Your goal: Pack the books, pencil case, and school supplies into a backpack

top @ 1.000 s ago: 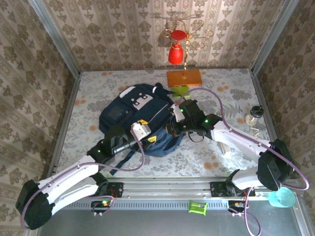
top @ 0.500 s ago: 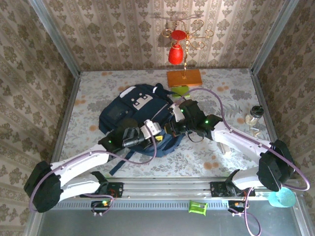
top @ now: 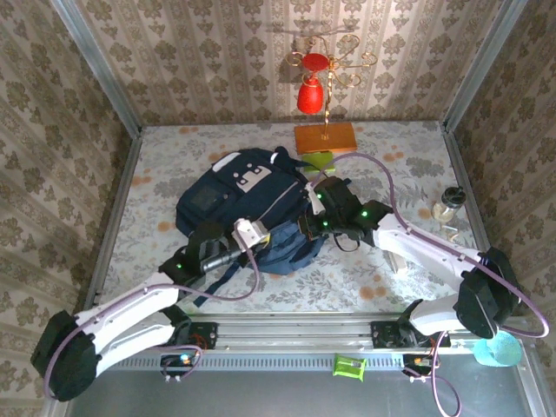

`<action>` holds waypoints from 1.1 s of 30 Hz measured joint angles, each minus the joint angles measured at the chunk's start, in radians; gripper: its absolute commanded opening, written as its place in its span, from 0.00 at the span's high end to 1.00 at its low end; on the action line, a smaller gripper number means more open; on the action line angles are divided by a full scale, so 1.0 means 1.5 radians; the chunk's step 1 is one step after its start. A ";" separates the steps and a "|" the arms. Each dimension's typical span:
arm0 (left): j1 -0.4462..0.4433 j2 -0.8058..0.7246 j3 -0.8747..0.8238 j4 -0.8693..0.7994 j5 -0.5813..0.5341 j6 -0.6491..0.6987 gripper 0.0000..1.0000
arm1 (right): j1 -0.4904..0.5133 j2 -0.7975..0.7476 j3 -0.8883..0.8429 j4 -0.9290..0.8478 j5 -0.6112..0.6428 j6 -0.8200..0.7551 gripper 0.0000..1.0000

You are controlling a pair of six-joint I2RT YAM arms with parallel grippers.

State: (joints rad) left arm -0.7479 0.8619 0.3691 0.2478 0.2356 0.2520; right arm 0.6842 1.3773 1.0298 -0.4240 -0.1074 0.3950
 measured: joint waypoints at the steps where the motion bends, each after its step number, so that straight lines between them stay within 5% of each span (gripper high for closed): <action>1: 0.008 -0.011 -0.008 0.003 0.004 -0.008 0.87 | -0.001 0.004 0.006 -0.002 0.006 0.000 1.00; 4: 0.021 -0.018 -0.013 0.004 0.010 -0.022 0.82 | -0.003 0.009 0.009 0.009 -0.007 -0.001 1.00; 10: 0.006 -0.022 -0.006 -0.022 0.000 -0.030 0.39 | -0.003 0.008 0.006 0.034 -0.065 0.000 1.00; 17: -0.063 0.013 0.078 -0.068 -0.015 0.018 0.29 | 0.018 -0.002 -0.007 0.056 -0.126 0.001 1.00; 23: -0.073 0.097 0.129 -0.099 -0.049 0.068 0.36 | 0.018 -0.008 -0.010 0.057 -0.155 -0.002 1.00; 26: -0.073 0.123 0.133 -0.103 -0.053 0.086 0.51 | 0.018 -0.015 -0.020 0.056 -0.156 -0.003 1.00; 30: -0.068 0.134 0.135 -0.104 -0.060 0.095 0.86 | 0.018 -0.020 -0.029 0.056 -0.158 -0.018 1.00; 33: -0.065 0.128 0.134 -0.103 -0.060 0.088 0.95 | 0.016 -0.024 -0.029 0.050 -0.148 -0.033 1.00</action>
State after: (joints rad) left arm -0.8455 1.0542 0.5705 0.0937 0.1455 0.3840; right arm 0.7082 1.3418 0.9863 -0.3489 -0.3298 0.3454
